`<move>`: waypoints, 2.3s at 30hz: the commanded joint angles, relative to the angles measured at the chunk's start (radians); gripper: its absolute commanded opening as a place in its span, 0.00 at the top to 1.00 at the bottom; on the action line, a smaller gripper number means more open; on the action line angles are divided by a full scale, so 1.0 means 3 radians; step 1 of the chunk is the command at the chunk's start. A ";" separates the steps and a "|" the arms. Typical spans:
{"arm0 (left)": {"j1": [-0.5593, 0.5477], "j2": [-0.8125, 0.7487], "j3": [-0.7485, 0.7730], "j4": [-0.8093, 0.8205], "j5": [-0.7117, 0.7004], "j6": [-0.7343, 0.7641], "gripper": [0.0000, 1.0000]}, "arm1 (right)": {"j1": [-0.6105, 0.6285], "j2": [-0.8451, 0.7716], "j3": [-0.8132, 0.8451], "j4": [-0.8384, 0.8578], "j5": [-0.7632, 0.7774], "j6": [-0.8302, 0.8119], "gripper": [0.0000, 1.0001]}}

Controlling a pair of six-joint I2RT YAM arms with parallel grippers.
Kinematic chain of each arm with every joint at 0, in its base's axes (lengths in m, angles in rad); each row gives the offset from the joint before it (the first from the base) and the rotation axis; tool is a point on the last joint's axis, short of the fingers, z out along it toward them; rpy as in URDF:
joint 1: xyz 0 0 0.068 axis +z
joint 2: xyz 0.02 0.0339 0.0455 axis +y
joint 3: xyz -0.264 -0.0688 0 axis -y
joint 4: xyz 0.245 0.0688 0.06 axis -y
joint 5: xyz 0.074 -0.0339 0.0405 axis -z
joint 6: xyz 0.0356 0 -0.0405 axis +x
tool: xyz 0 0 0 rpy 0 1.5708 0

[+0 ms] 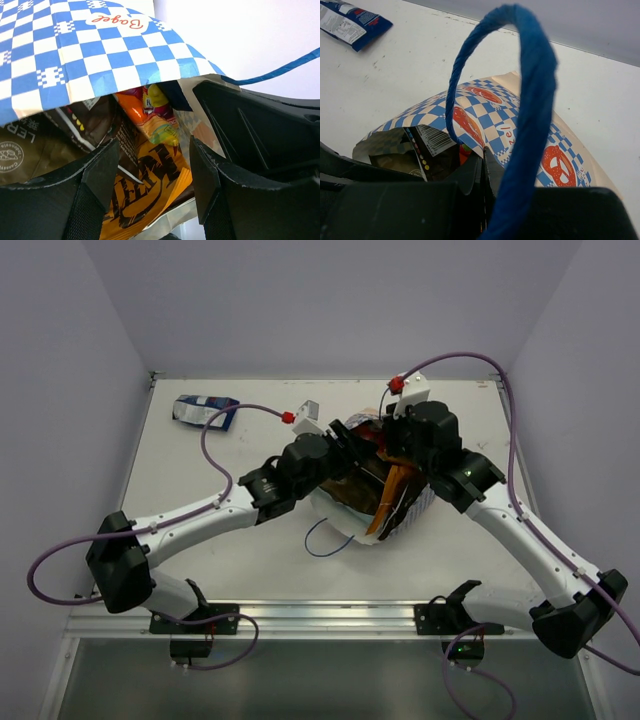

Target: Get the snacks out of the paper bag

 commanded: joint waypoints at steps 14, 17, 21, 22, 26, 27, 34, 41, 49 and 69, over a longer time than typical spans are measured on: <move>-0.0030 0.0799 0.0612 0.0152 0.0047 -0.0154 0.37 | 0.0003 -0.0114 0.0034 -0.0074 -0.0051 0.0139 1.00; -0.0025 0.0871 0.0694 0.0152 0.0083 -0.0128 0.54 | -0.0002 -0.0099 0.0009 -0.0054 -0.0056 0.0154 1.00; -0.0025 0.0703 0.0608 0.0035 0.0098 -0.0062 0.89 | 0.0003 -0.0119 -0.0017 -0.0054 0.0016 0.0124 1.00; -0.0025 0.0637 0.0582 -0.0067 0.0098 -0.0046 0.94 | -0.0002 -0.0124 -0.0027 -0.0059 0.0051 0.0114 1.00; -0.0025 0.0076 0.0347 -0.0440 0.0154 0.0183 1.00 | 0.0003 -0.0140 -0.0048 -0.0059 0.0164 0.0017 1.00; -0.0025 -0.0038 0.0301 -0.0517 0.0190 0.0229 1.00 | -0.0002 -0.0140 -0.0053 -0.0059 0.0174 0.0006 1.00; 0.0087 -0.1198 0.0086 -0.1706 -0.0152 0.0628 1.00 | -0.0002 -0.0109 -0.0078 -0.0054 0.0236 -0.0081 1.00; 0.0966 -0.1895 0.0066 -0.2200 -0.0545 0.1175 1.00 | -0.0002 -0.0140 -0.0084 -0.0049 0.0226 -0.0142 1.00; 0.1968 -0.1125 -0.0215 -0.0985 -0.0455 0.1646 1.00 | -0.0002 -0.0170 -0.0027 -0.0049 0.0174 -0.0224 1.00; 0.2681 -0.1530 -0.1433 -0.0113 0.0865 0.1029 0.00 | -0.0002 -0.0129 -0.0094 -0.0038 -0.0025 -0.0198 1.00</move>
